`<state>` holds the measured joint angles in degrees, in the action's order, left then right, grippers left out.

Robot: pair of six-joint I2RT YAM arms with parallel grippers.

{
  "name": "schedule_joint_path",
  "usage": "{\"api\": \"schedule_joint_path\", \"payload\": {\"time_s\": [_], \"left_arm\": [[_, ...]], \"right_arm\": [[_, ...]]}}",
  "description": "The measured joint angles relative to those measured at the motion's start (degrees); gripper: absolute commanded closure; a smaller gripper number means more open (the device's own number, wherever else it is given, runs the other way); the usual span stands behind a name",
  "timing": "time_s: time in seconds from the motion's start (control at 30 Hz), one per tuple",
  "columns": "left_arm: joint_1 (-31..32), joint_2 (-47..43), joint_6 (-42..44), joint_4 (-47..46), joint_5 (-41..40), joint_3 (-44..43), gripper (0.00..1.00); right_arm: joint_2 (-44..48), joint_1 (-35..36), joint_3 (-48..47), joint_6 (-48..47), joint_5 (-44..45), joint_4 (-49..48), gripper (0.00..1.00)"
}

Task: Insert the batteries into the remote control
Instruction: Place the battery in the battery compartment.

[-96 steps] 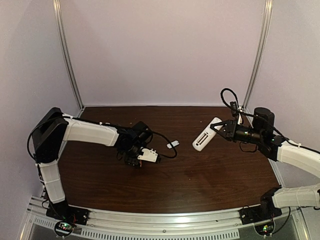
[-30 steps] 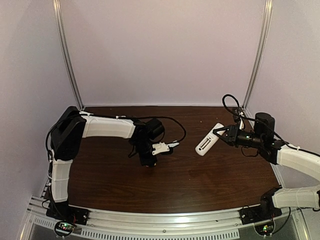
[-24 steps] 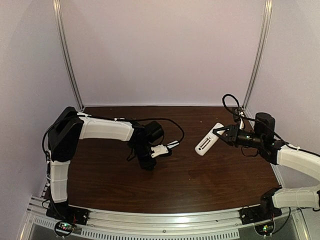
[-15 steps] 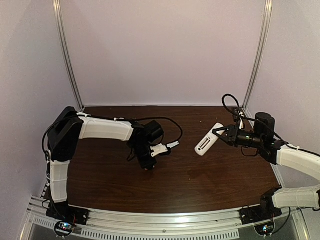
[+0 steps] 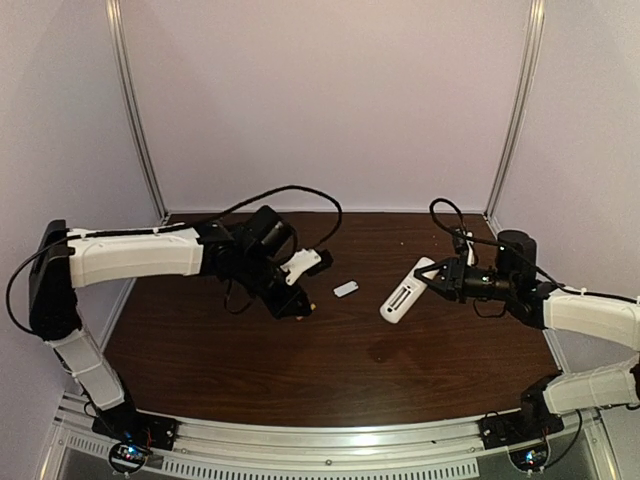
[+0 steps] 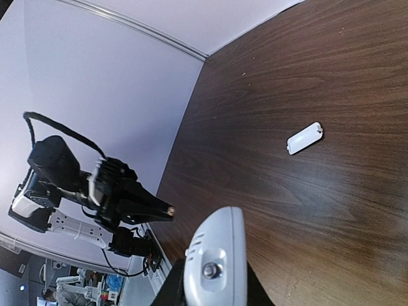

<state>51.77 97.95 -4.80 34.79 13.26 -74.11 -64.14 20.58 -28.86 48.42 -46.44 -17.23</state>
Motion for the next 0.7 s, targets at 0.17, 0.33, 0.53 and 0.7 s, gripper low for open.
{"api": "schedule_joint_path", "payload": {"time_s": [0.17, 0.33, 0.53, 0.7], "left_arm": [[0.3, -9.5, -9.3, -8.3, 4.1, 2.7, 1.00], [2.7, -9.7, -15.8, -9.7, 3.4, 3.3, 1.00], [5.9, -6.5, -20.4, -8.9, 3.8, 3.5, 1.00], [7.5, -4.5, -23.2, -8.6, 4.3, 3.5, 1.00]], "right_arm": [[-2.4, 4.7, 0.3, 2.6, 0.9, -3.7, 1.00], [-6.1, 9.7, 0.3, 5.0, 3.2, -6.3, 1.00], [-9.4, 14.8, 0.3, 7.8, 7.7, -7.4, 1.00], [-12.1, 17.6, 0.3, 10.7, 10.8, -9.7, 1.00]]}}
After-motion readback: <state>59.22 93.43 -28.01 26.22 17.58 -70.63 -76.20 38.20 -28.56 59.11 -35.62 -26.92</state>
